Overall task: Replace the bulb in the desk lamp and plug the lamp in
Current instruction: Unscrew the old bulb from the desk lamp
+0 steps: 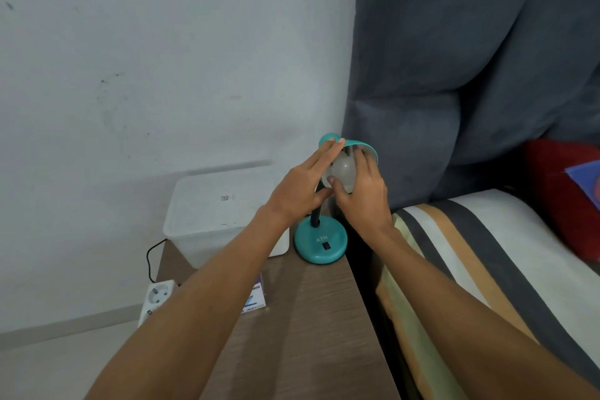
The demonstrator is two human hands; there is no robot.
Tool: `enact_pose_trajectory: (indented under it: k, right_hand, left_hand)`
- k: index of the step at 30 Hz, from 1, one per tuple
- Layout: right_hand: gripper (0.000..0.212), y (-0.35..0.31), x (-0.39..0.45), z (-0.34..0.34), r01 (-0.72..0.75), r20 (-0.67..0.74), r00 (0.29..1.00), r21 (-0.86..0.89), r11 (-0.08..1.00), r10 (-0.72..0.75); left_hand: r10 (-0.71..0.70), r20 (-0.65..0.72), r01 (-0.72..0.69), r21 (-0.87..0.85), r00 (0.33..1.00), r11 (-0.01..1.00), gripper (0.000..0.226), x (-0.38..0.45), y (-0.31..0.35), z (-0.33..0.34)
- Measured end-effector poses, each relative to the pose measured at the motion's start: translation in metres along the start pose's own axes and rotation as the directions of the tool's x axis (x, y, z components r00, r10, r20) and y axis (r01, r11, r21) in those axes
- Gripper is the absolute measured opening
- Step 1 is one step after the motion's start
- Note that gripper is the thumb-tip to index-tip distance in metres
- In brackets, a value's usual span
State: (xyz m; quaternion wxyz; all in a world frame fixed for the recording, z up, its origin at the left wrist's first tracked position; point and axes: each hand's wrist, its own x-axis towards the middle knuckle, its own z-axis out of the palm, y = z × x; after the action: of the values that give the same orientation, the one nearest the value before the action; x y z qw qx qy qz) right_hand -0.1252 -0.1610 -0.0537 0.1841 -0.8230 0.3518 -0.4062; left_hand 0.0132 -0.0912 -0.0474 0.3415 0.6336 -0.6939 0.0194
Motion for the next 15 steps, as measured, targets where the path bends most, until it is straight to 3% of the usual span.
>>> enact_pose_trajectory:
  k: [2,6,11,15]
  right_hand:
    - [0.064,-0.0015,0.0028,-0.0009,-0.004,0.014,1.0,-0.019,1.0,0.004]
    - [0.071,0.0,0.0038,-0.0027,0.2,0.068,0.979,-0.136,0.97,-0.192]
    - [0.064,0.0032,-0.0004,-0.0011,0.007,0.012,1.0,-0.038,0.999,-0.007]
    - [0.07,0.0031,0.003,-0.0047,0.153,0.078,0.987,-0.155,0.976,-0.142]
  left_hand:
    - [-0.008,0.008,0.008,-0.002,1.0,1.0,0.094,0.0001,-0.0012,-0.0003]
    - [-0.015,0.021,0.015,0.01,1.0,1.0,0.101,0.0003,-0.004,-0.0023]
    - [-0.006,0.037,0.005,0.009,0.999,1.0,0.1,0.0007,-0.0069,-0.0047]
    - [-0.011,0.035,0.011,-0.001,0.999,1.0,0.098,0.0009,-0.0051,-0.0074]
